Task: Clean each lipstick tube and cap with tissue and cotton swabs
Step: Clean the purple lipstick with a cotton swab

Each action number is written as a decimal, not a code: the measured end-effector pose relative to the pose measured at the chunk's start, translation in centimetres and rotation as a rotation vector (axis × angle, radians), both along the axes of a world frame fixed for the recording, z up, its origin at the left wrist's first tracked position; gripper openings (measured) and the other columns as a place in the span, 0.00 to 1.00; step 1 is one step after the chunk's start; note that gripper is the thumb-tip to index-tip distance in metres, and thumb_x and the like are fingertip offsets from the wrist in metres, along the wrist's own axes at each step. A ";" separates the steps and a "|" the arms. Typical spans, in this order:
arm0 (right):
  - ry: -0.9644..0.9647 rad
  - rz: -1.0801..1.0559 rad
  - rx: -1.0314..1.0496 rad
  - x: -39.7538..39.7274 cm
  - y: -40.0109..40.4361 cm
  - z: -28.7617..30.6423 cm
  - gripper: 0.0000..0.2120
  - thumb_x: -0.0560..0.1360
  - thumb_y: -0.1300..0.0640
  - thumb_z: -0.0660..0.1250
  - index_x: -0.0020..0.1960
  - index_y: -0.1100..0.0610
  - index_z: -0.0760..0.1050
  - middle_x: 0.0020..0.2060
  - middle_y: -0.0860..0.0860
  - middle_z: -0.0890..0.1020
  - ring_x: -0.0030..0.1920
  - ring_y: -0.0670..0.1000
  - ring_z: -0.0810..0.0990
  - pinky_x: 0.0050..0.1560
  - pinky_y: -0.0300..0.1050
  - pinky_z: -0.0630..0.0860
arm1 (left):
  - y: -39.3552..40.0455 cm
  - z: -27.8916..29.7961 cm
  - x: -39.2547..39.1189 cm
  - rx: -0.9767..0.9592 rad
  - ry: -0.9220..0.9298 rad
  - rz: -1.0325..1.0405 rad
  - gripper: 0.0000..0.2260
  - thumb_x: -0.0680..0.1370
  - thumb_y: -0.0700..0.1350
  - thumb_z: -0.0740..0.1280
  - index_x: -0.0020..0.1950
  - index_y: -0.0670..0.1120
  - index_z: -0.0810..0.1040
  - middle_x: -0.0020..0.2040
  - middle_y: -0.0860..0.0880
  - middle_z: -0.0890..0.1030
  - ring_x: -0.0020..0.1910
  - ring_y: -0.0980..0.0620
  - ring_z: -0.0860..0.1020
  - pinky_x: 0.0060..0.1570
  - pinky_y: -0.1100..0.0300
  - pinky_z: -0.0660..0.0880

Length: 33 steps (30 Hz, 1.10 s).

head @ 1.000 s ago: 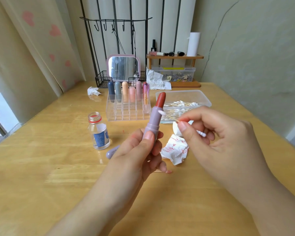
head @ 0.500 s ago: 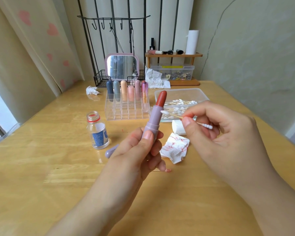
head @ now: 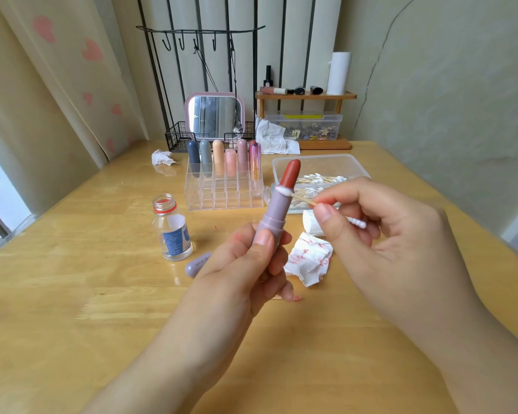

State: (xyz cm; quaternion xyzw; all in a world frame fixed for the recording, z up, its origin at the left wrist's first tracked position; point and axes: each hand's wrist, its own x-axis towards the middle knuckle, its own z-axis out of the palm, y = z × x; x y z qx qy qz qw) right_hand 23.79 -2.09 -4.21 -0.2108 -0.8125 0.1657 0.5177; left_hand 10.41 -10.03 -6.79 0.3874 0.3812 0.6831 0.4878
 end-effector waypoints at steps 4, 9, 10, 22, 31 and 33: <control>0.013 0.012 -0.030 0.1 0.1 0.0 0.06 0.73 0.52 0.63 0.40 0.51 0.77 0.28 0.53 0.70 0.28 0.48 0.67 0.30 0.32 0.64 | 0.0 -0.1 -0.1 -0.003 0.018 -0.008 0.11 0.73 0.49 0.61 0.41 0.46 0.81 0.32 0.50 0.69 0.26 0.54 0.69 0.33 0.62 0.73; 0.036 0.028 -0.072 0.1 0.1 0.0 0.06 0.72 0.51 0.63 0.40 0.51 0.76 0.27 0.54 0.68 0.26 0.51 0.66 0.29 0.35 0.65 | -0.1 0.0 -0.1 0.000 0.028 -0.013 0.11 0.73 0.49 0.61 0.40 0.47 0.82 0.31 0.51 0.69 0.27 0.54 0.69 0.33 0.63 0.73; 0.037 0.034 -0.068 0.0 0.1 -0.1 0.06 0.73 0.51 0.64 0.40 0.51 0.76 0.27 0.54 0.69 0.27 0.49 0.67 0.29 0.34 0.65 | -0.1 0.0 -0.1 0.000 0.033 -0.015 0.11 0.73 0.49 0.61 0.40 0.48 0.82 0.31 0.51 0.69 0.27 0.54 0.69 0.34 0.63 0.73; 0.029 0.046 -0.072 0.1 0.0 0.1 0.05 0.73 0.53 0.66 0.38 0.51 0.77 0.26 0.54 0.69 0.26 0.51 0.67 0.29 0.38 0.66 | -0.1 0.0 0.0 -0.001 0.031 -0.018 0.11 0.73 0.49 0.61 0.40 0.47 0.82 0.32 0.51 0.69 0.27 0.54 0.70 0.34 0.62 0.73; 0.057 0.045 -0.106 0.2 0.2 0.0 0.05 0.71 0.51 0.63 0.41 0.51 0.75 0.27 0.54 0.69 0.26 0.49 0.67 0.28 0.39 0.66 | -0.3 0.0 0.0 -0.005 0.026 -0.020 0.11 0.73 0.49 0.61 0.40 0.47 0.82 0.32 0.51 0.69 0.27 0.54 0.71 0.34 0.63 0.73; 0.053 0.054 -0.100 0.1 0.1 0.0 0.06 0.72 0.52 0.64 0.39 0.52 0.76 0.26 0.54 0.70 0.26 0.49 0.67 0.28 0.36 0.66 | -0.2 0.1 0.0 -0.001 0.020 -0.021 0.11 0.73 0.49 0.61 0.40 0.46 0.81 0.32 0.51 0.69 0.27 0.54 0.71 0.34 0.63 0.73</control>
